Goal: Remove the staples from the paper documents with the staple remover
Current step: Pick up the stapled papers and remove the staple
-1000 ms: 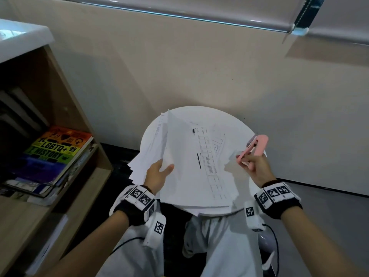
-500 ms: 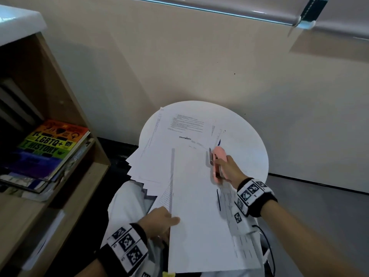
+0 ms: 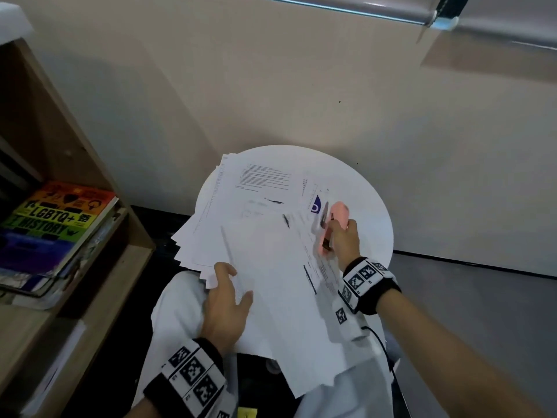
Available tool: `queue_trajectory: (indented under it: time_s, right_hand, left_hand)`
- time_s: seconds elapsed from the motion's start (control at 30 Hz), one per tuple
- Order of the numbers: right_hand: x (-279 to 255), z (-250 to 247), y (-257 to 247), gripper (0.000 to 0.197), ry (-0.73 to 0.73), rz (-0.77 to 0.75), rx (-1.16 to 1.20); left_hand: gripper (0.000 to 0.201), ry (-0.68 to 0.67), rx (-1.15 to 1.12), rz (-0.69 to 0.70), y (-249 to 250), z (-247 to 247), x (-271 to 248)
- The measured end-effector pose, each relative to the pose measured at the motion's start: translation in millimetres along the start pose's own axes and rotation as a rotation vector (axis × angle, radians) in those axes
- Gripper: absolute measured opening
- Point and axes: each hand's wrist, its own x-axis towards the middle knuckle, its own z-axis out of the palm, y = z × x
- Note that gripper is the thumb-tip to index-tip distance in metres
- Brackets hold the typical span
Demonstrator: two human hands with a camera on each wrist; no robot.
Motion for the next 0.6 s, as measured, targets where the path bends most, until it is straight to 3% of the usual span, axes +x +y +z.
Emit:
queue_trajectory:
  time_s: [0.1,0.17,0.2,0.27,0.3,0.37,0.4,0.5,0.6]
  right_hand:
    - [1.4,-1.1,0.3,0.023,-0.081,0.023,-0.171]
    - [1.4,-0.3,0.1,0.024,-0.135,0.009,-0.263]
    - [0.0,0.5,-2.0,0.026,-0.151,-0.006,-0.297]
    - [-1.8,1.9,-4.7,0.031,-0.182,-0.035,-0.353]
    - [-2.9,2.4,-6.6,0.032,-0.196,-0.044,-0.378]
    - [-6.9,3.8,-8.5,0.027,-0.222,-0.081,-0.411]
    - [-10.8,5.1,-9.5,0.024,-0.235,-0.098,-0.422]
    - [-15.4,11.9,-7.2,0.033,-0.248,-0.189,-0.546]
    - [-16.3,21.5,-5.1,0.03,-0.279,-0.273,-0.658]
  left_hand:
    - [0.037,-0.139,0.049,-0.048,3.8,2.6,-11.7]
    - [0.034,-0.32,0.369,-0.052,17.5,-1.0,-16.7]
    - [0.034,-0.337,0.628,-0.007,26.6,-3.2,-15.6]
    - [0.033,-0.199,1.018,0.105,48.6,-6.4,-5.6]
    - [0.03,-0.122,1.074,0.165,58.8,-4.7,5.2]
    - [0.026,-0.051,1.021,0.322,67.9,5.8,37.0]
    - [0.031,-0.099,0.968,0.371,65.7,13.1,55.9]
    - [0.064,-0.403,0.955,0.313,49.2,30.1,96.5]
    - [0.08,-0.475,0.985,0.268,36.7,37.0,110.6]
